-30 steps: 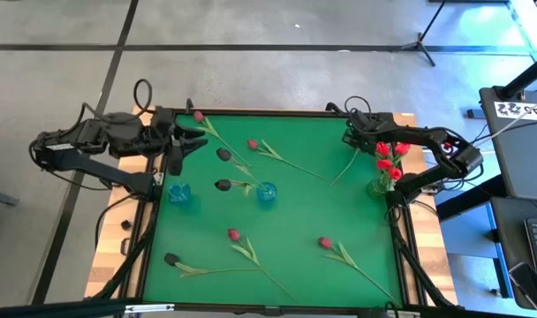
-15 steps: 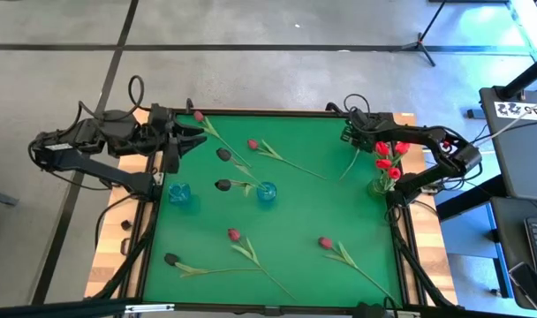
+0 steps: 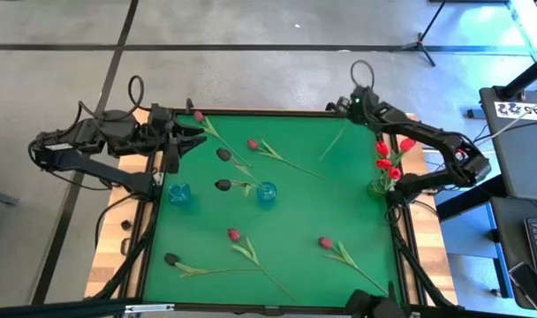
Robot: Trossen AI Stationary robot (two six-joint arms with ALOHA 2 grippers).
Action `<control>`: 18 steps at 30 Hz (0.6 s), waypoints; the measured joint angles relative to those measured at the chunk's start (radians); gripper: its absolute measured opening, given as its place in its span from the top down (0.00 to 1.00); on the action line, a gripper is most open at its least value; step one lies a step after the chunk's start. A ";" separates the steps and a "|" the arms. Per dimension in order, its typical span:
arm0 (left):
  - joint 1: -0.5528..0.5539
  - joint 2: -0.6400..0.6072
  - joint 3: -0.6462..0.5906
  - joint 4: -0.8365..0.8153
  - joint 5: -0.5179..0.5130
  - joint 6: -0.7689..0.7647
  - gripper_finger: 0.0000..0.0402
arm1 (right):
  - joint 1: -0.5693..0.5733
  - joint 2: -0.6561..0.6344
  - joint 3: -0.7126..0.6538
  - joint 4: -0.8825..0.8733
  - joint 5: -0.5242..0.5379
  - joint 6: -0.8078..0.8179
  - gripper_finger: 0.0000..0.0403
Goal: Sort flowers into vase by color
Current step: Put the black flower into the right blue flower vase
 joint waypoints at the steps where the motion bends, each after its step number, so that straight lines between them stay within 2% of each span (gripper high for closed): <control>1: 0.000 0.000 0.000 0.000 0.000 0.004 0.64 | 0.001 -0.015 0.015 0.024 -0.004 -0.018 0.98; 9: 0.000 0.000 0.000 0.000 0.000 0.045 0.64 | 0.076 -0.115 0.142 0.169 0.000 -0.187 0.98; 14: 0.000 0.000 0.000 0.002 -0.029 0.057 0.64 | 0.156 -0.136 0.226 0.238 0.001 -0.306 0.98; 18: 0.000 0.000 0.000 0.011 -0.031 0.068 0.64 | 0.229 -0.140 0.309 0.302 -0.039 -0.416 0.98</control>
